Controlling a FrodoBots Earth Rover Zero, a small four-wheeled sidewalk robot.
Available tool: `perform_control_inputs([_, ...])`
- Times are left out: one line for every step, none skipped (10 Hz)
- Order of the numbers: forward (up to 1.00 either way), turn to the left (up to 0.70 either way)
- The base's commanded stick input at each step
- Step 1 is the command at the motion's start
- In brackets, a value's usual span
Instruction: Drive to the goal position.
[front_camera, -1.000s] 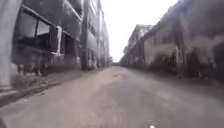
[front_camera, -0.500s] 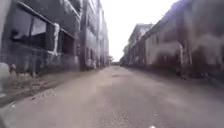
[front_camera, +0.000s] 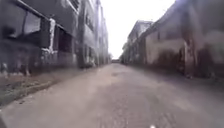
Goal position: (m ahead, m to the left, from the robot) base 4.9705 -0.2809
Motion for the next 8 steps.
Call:
perform_control_inputs([0.50, 0.00])
perform_control_inputs([0.50, 0.00])
perform_control_inputs([0.50, 0.00])
perform_control_inputs([0.50, 0.00])
perform_control_inputs([0.50, 0.00])
perform_control_inputs([0.50, 0.00])
perform_control_inputs([0.50, 0.00])
perform_control_inputs([0.50, 0.00])
